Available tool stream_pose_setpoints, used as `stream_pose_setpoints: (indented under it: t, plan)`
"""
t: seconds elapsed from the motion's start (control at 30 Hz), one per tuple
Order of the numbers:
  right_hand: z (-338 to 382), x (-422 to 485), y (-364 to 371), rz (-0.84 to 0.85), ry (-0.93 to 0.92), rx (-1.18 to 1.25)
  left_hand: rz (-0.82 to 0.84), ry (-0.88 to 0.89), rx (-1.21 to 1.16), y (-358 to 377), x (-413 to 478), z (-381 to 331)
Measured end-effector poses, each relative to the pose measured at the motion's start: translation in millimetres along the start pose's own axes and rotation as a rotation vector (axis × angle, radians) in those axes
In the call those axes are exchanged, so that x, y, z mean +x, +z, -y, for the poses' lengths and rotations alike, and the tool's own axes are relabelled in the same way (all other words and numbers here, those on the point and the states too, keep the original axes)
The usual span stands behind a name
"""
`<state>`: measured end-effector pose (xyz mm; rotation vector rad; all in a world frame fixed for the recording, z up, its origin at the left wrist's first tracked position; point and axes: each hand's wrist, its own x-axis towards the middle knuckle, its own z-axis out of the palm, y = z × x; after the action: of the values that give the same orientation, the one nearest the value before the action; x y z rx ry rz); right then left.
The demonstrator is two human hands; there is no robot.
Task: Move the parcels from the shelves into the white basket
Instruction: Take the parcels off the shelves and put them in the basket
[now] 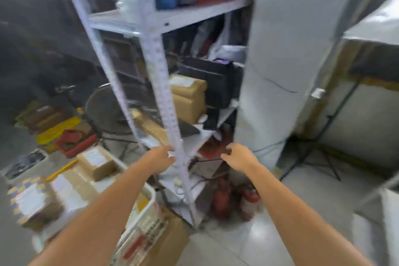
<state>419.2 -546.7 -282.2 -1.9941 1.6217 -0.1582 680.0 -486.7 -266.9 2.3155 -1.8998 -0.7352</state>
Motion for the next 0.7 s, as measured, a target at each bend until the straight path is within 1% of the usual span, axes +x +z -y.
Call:
stream_pose_setpoints:
  t: [0.1, 0.2, 0.37, 0.53, 0.7]
  plan:
    - [-66.5, -17.7, -41.9, -0.091, 0.143, -0.011, 0.03, 0.169, 0.084, 10.0, 29.9, -76.1]
    - [-125.6, -40.0, -75.2, -0.147, 0.308, 0.013, 0.052, 0.341, 0.183, 26.5, 61.6, -148.6]
    - [-209.4, -85.8, -104.9, -0.266, 0.575, 0.041, 0.157, 0.553, 0.248, 73.1, 112.2, -262.2]
    - [-256.8, -156.4, -106.4, -0.395, 0.869, 0.171, 0.291, 0.833, 0.295, 125.9, 119.4, -358.2]
    - [-269.3, -244.9, -84.6, -0.516, 1.123, 0.283, 0.37, 1.066, 0.349, 165.5, 79.1, -431.2]
